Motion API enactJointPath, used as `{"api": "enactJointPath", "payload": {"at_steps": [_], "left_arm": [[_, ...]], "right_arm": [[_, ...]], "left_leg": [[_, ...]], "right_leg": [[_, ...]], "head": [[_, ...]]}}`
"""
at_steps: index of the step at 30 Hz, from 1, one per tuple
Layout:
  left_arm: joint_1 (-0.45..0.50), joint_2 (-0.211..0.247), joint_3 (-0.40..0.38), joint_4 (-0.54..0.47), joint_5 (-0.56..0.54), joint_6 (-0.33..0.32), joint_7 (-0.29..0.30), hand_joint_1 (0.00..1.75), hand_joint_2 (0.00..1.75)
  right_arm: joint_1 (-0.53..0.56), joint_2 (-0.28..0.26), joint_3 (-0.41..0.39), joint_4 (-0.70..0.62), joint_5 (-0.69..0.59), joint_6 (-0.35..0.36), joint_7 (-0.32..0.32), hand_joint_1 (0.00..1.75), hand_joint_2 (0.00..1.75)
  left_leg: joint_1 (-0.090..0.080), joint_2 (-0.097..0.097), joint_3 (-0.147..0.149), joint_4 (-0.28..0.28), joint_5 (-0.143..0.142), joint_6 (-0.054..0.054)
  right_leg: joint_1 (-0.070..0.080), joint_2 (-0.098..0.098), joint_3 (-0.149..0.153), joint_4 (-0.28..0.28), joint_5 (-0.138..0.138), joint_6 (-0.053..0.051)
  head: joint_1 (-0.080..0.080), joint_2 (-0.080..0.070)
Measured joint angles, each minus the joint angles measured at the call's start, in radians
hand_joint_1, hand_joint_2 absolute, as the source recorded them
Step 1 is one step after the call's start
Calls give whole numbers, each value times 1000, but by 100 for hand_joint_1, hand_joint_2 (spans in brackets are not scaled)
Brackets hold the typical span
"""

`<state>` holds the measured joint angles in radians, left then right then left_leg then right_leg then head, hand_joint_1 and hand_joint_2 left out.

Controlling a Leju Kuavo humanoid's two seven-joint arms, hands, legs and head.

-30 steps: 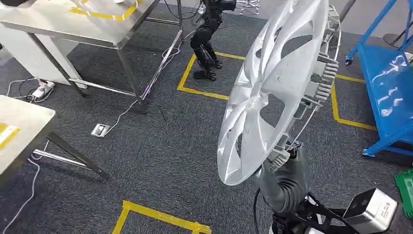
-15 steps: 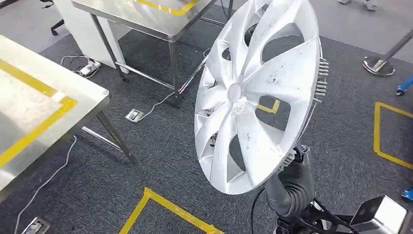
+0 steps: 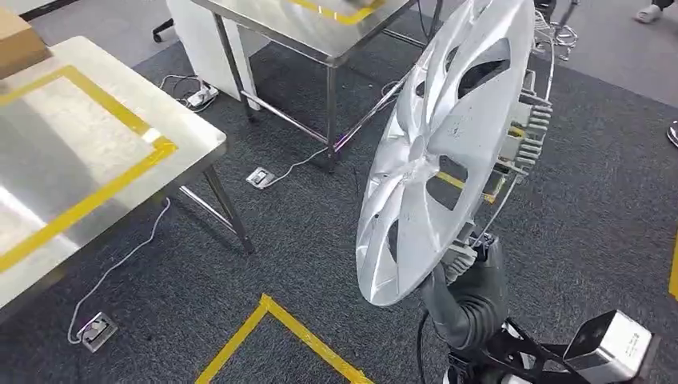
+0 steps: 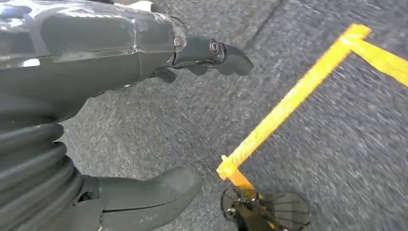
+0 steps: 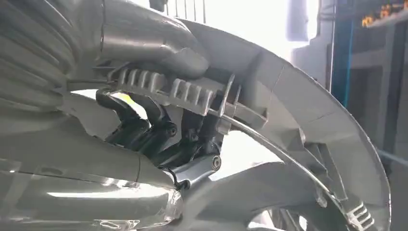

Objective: Take the parts from the cabinet and place them on the table.

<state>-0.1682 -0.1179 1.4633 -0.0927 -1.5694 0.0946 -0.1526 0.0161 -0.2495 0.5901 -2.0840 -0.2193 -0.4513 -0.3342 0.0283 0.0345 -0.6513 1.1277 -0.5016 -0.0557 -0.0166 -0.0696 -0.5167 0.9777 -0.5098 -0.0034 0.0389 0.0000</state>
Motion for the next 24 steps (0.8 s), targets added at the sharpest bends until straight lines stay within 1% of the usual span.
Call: {"api": "enactJointPath", "payload": {"at_steps": [1,2,3,4,5,6,7,8,9,10,11,12,13,14,15,16,17,18,19,20,21,22,23,24], "left_arm": [[-1,1,0,0,0,0,0,0,175],[-3,-2,-1,0,0,0,0,0,175],[-3,-2,-1,0,0,0,0,0,175],[-1,-1,-1,0,0,0,0,0,175],[-1,0,-1,0,0,0,0,0,175],[-2,0,-1,0,0,0,0,0,175],[-4,0,-1,0,0,0,0,0,175],[-6,0,-1,0,0,0,0,0,175],[-9,0,-1,0,0,0,0,0,175],[-10,-1,-1,0,0,0,0,0,175],[-10,-2,-1,0,0,0,0,0,175],[-9,-1,-1,0,0,-1,1,0,175],[-7,-1,-1,0,0,-2,3,0,175],[-6,-1,-1,0,0,-2,3,0,175],[-6,-1,-1,0,0,-2,4,0,175],[-6,-2,-1,0,0,-2,5,0,175],[-5,-7,-1,0,0,-4,5,0,175],[-6,-6,-1,0,0,-4,6,0,175],[-5,-8,-1,0,0,-3,6,0,175],[-4,-8,-1,0,0,-4,6,0,175],[-2,-8,-1,0,0,-4,7,0,175],[-1,-4,-1,0,0,-4,6,0,175],[1,-5,-1,0,0,-4,4,0,175],[-1,-5,-1,0,0,-4,2,0,175]], "right_arm": [[-1,0,0,0,0,0,0,175,175],[-1,0,0,0,0,0,0,175,175],[-1,0,0,0,0,0,0,175,175],[-2,0,0,0,0,0,0,175,175],[-1,0,0,1,0,0,0,175,175],[-1,0,0,0,0,0,0,175,175],[-3,0,-1,0,0,0,0,175,175],[-1,0,-1,0,0,0,0,175,175],[0,0,-2,0,0,0,0,175,175],[1,0,-2,1,0,0,0,175,175],[2,0,-2,1,0,0,0,175,175],[2,0,-2,1,0,0,0,175,175],[2,0,-2,2,0,0,0,175,175],[1,0,-2,3,0,0,0,175,175],[1,0,-2,3,0,0,0,175,175],[0,0,-2,3,0,0,0,175,175],[-2,0,-3,3,0,0,0,175,175],[0,0,-4,2,0,0,0,175,175],[-2,0,-4,2,0,0,0,175,175],[-2,0,-5,2,0,0,0,175,175],[-4,0,-6,2,1,0,0,175,175],[-7,0,-6,2,0,0,0,175,175],[-8,1,-4,3,0,1,0,175,175],[-9,2,-5,2,0,1,0,175,175]], "left_leg": [[1,44,41,-75,21,-5],[-16,86,46,-78,3,2],[-13,67,42,-80,6,30],[-14,61,40,-79,4,40],[-18,47,38,-77,3,47],[-17,34,38,-80,6,55],[-14,18,40,-84,9,63],[-13,4,40,-84,10,68],[-14,-12,39,-84,12,73],[-16,-26,39,-84,13,79],[-20,-43,39,-84,14,83],[-24,-61,40,-83,15,84],[-27,-76,41,-83,15,85],[-30,-93,42,-83,16,87],[-34,-107,43,-84,17,88],[-35,-120,43,-84,18,89],[-34,-126,42,-85,21,87],[-32,-140,37,-84,24,82],[-26,-143,32,-85,27,77],[-22,-152,29,-87,31,71],[-23,-160,28,-92,35,64],[-30,-140,27,-93,33,63],[-37,-51,23,-85,19,56],[-31,-21,4,-43,-17,51]], "right_leg": [[-2,-9,0,13,-10,10],[5,-15,-3,22,-19,21],[7,-20,-1,29,-23,25],[7,-29,2,28,-22,26],[6,-37,5,23,-21,28],[3,-49,7,23,-24,33],[-3,-17,6,32,-41,41],[-5,27,-7,68,-71,41],[-4,49,-37,138,-110,40],[-2,57,-70,211,-143,39],[-1,61,-107,287,-169,36],[0,63,-129,325,-170,31],[2,65,-129,314,-145,24],[6,69,-112,262,-98,13],[11,78,-86,195,-53,1],[19,98,-52,107,-5,-14],[19,137,-35,71,-13,-28],[21,136,-32,56,-2,-26],[26,130,-30,53,-4,-29],[28,123,-30,50,-4,-31],[29,116,-24,37,-3,-33],[17,98,-12,4,9,-25],[15,90,-3,-12,17,-20],[15,80,0,-20,20,-23]], "head": [[-3,0],[-14,0],[-14,0],[-7,0],[-5,0],[-6,0],[-4,0],[-1,0],[8,0],[15,0],[23,0],[29,0],[32,0],[36,0],[39,0],[43,0],[39,0],[31,0],[36,0],[40,0],[45,0],[49,0],[39,0],[22,0]]}}
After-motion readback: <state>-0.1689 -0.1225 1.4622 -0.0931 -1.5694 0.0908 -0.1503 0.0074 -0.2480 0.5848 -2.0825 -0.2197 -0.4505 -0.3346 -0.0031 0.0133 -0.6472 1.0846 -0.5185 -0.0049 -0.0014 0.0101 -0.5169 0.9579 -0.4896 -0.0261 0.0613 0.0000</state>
